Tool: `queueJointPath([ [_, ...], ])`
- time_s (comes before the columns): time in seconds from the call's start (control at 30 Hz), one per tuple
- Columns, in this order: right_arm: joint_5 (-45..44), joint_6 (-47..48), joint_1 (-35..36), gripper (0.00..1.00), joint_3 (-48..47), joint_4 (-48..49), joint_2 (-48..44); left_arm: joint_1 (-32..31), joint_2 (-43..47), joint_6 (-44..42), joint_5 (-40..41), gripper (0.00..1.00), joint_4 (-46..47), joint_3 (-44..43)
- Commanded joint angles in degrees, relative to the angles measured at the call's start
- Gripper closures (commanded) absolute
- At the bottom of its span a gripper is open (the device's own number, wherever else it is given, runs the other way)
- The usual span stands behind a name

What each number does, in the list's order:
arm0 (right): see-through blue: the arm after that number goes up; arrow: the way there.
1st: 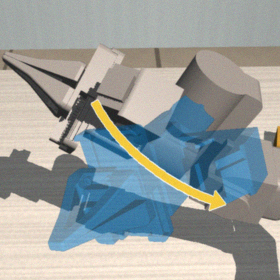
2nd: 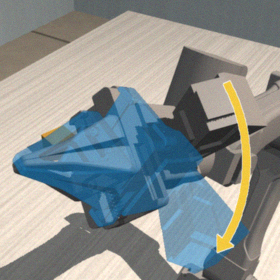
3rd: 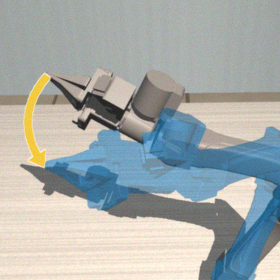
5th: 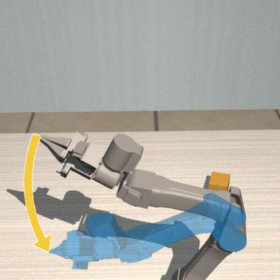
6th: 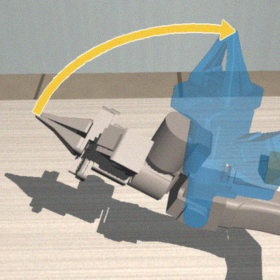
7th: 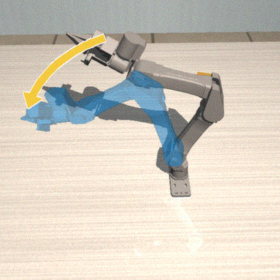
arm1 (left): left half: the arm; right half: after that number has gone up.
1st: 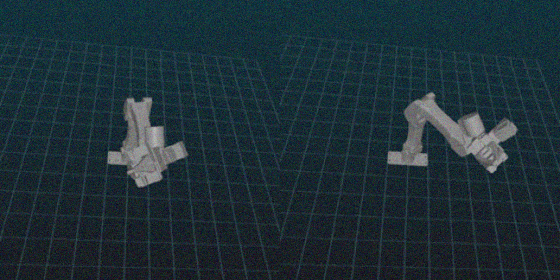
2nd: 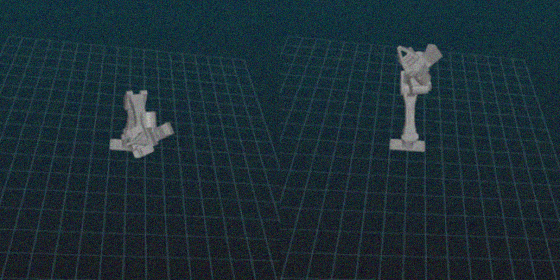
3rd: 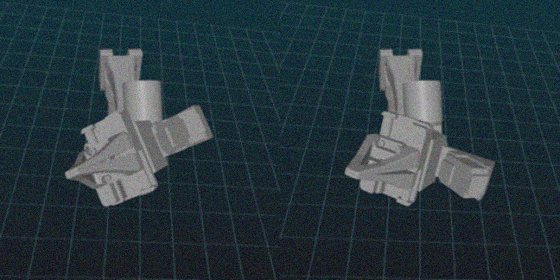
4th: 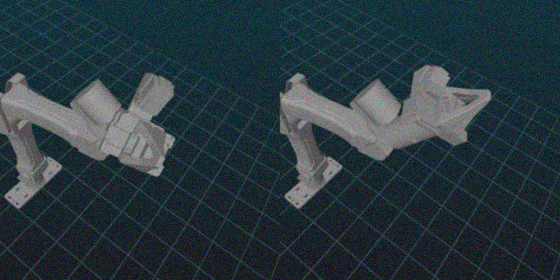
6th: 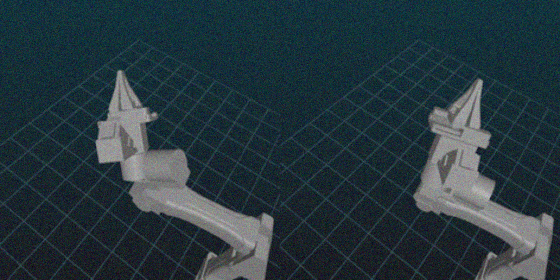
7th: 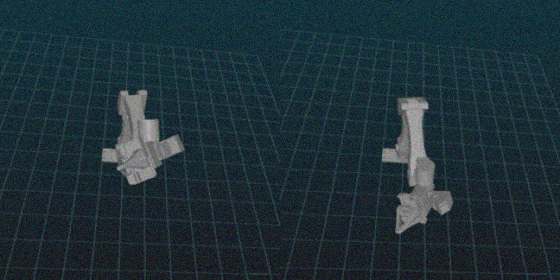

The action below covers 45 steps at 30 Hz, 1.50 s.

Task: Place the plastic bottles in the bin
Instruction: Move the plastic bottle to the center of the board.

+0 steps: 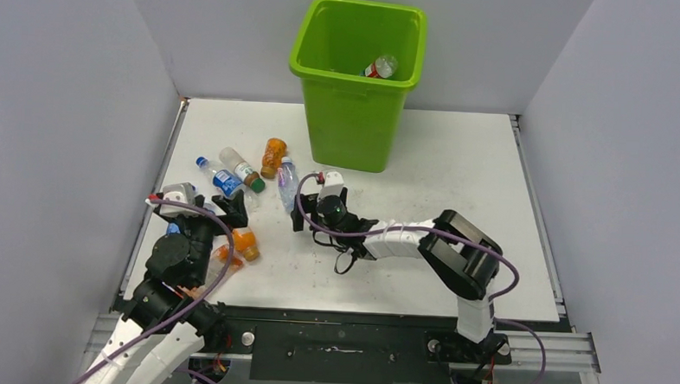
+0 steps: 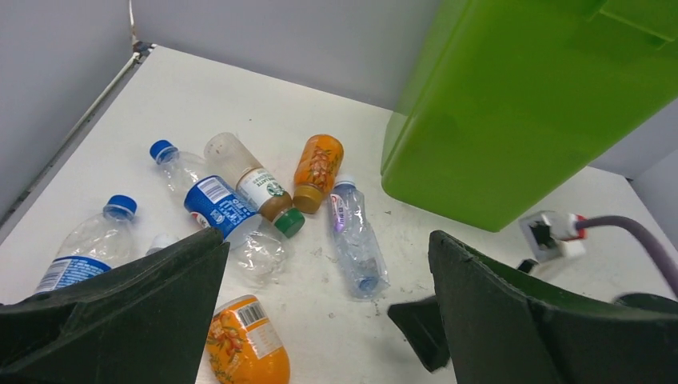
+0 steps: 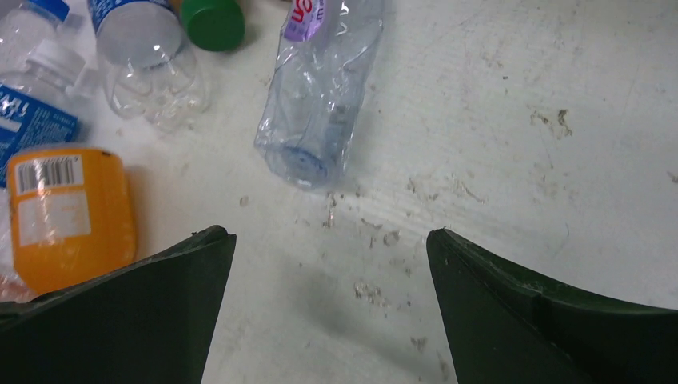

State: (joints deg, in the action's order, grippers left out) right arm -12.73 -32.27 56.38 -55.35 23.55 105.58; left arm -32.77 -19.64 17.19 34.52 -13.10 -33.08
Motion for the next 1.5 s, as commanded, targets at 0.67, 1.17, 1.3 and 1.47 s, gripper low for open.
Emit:
queueJointPath([
  [0.67, 7.76, -2.18, -7.14, 0.02, -28.96, -5.19, 24.88, -0.62, 2.34, 2.85, -5.57, 0.04, 2.12, 0.03],
  [1.17, 4.46, -13.49, -6.83, 0.10, -22.02, 3.17, 18.94, -0.71, 3.35, 2.94, -5.58, 0.04, 1.51, -0.36],
  [1.3, 2.92, -15.07, -6.27, 0.10, -27.20, -0.51, 22.35, -0.71, 3.90, 2.94, -5.25, 0.04, 1.59, -0.23],
  [1.47, 2.37, -17.65, -6.27, 0.10, -34.73, -6.06, 26.99, -0.71, 3.84, 2.85, -5.05, 0.04, 1.63, -0.14],
])
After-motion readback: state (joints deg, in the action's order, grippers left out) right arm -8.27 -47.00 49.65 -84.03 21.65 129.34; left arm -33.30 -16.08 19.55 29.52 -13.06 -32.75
